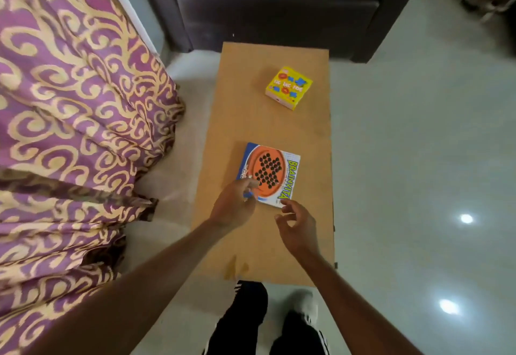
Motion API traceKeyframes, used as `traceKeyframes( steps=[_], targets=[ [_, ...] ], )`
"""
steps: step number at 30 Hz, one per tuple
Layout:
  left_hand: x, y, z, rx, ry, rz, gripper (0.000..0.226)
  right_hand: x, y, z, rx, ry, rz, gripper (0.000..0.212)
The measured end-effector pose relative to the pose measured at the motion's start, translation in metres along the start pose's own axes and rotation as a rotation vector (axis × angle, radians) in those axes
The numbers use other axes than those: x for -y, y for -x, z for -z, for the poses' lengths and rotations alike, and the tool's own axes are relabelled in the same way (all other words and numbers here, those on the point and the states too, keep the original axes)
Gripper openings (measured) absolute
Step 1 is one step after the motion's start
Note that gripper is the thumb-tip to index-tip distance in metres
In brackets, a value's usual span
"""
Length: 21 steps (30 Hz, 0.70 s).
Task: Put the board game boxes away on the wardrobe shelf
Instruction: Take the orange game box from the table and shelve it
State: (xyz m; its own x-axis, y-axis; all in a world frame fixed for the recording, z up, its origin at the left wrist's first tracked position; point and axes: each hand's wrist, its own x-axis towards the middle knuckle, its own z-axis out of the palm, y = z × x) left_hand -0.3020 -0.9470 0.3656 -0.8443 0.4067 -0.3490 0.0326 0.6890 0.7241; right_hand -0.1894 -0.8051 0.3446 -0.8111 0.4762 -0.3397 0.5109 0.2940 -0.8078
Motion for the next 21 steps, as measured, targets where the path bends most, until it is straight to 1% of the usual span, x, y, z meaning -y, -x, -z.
traceKeyframes(
  steps=[2,4,7,9,11,12,14,16,17,19,21],
  targets=[
    [0.016,-0.051,-0.01,0.043,-0.094,-0.036,0.04,-0.023,-0.03,-0.029,0.028,0.018,-0.053,0.041],
    [0.028,-0.102,-0.024,0.094,-0.231,-0.084,0.051,-0.045,-0.055,-0.056,0.041,0.022,-0.087,0.043],
    [0.039,-0.162,-0.04,0.182,-0.447,-0.146,0.069,-0.064,-0.078,-0.082,0.033,-0.002,-0.075,0.043],
    [0.047,-0.192,-0.051,0.273,-0.526,-0.152,0.078,-0.072,-0.09,-0.091,0.007,-0.027,-0.06,0.04],
    [0.05,-0.205,-0.055,0.321,-0.541,-0.119,0.079,-0.072,-0.096,-0.088,-0.04,-0.064,-0.063,0.037],
    [0.05,-0.207,-0.055,0.311,-0.54,-0.09,0.077,-0.072,-0.099,-0.083,-0.069,-0.067,-0.054,0.035],
    [0.053,-0.2,-0.051,0.244,-0.548,0.01,0.064,-0.072,-0.102,-0.069,-0.143,-0.024,0.01,0.033],
    [0.069,-0.183,-0.048,0.21,-0.478,0.175,0.052,-0.077,-0.104,-0.055,-0.191,0.01,-0.003,0.038],
    [0.078,-0.17,-0.047,0.208,-0.387,0.254,0.05,-0.078,-0.107,-0.049,-0.184,0.013,-0.036,0.044],
    [0.094,-0.146,-0.05,0.191,-0.136,0.338,0.05,-0.078,-0.114,-0.043,-0.125,0.03,-0.123,0.058],
    [0.1,-0.128,-0.059,0.175,0.117,0.354,0.055,-0.08,-0.123,-0.044,-0.057,0.044,-0.186,0.067]
  ],
)
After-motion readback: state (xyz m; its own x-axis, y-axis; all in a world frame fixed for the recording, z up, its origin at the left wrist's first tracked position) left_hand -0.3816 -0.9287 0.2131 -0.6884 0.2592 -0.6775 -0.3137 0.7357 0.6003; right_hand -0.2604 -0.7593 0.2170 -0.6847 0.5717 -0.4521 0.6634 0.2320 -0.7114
